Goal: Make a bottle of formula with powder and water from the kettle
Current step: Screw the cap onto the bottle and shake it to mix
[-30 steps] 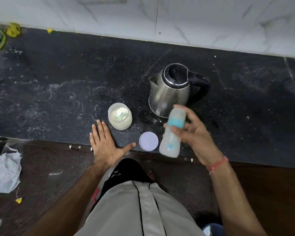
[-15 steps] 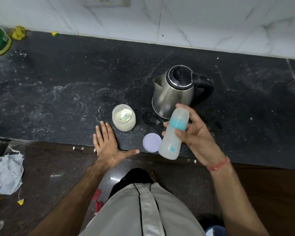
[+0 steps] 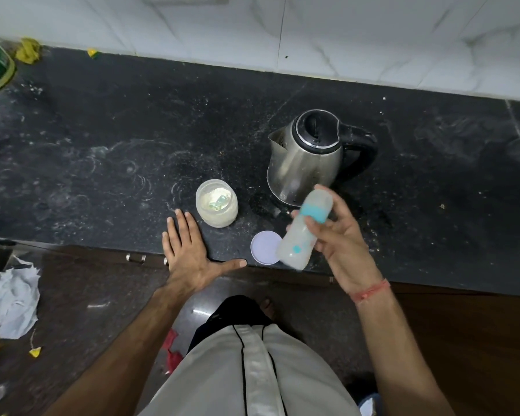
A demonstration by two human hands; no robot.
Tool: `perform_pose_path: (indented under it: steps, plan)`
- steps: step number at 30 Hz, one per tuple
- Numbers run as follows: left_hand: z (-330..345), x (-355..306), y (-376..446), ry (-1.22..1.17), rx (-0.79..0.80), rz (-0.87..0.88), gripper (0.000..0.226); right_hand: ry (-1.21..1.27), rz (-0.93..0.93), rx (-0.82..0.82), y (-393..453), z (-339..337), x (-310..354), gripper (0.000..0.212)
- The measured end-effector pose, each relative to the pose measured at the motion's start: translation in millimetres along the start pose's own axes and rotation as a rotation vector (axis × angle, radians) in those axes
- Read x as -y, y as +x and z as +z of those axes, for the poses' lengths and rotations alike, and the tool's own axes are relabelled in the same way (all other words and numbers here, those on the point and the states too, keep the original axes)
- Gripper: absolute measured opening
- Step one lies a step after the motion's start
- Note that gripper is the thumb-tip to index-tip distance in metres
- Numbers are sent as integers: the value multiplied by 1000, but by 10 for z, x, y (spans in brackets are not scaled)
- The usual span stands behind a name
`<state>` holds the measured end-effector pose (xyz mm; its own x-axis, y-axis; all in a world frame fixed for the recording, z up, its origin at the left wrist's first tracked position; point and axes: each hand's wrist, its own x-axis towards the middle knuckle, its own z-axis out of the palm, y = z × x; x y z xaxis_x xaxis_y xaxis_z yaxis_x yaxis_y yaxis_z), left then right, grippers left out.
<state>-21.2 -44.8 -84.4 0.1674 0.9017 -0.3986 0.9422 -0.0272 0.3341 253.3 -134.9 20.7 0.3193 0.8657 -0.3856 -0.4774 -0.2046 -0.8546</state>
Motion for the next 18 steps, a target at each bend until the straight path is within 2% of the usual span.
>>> perform_pose_path:
  steps: [3,6,7,10,14,17,18]
  plan:
    - [9,11,-1,6,-8,9,192,134,-56,-176,23,-78,22,62]
    - [14,10,2,7,-11,8,192,-100,25,37,8,-140,35,77]
    - [14,12,2,9,-13,9,192,-96,28,46,12,-148,25,75]
    - [16,19,-6,12,-14,8,192,80,19,-79,33,-154,-44,69]
    - [6,3,10,23,-13,7,191,-127,96,222,-10,-159,-61,73]
    - [-3,21,12,18,-15,5,192,96,49,70,16,-138,-6,69]
    - [-6,35,11,17,-18,4,193,103,59,92,14,-132,28,71]
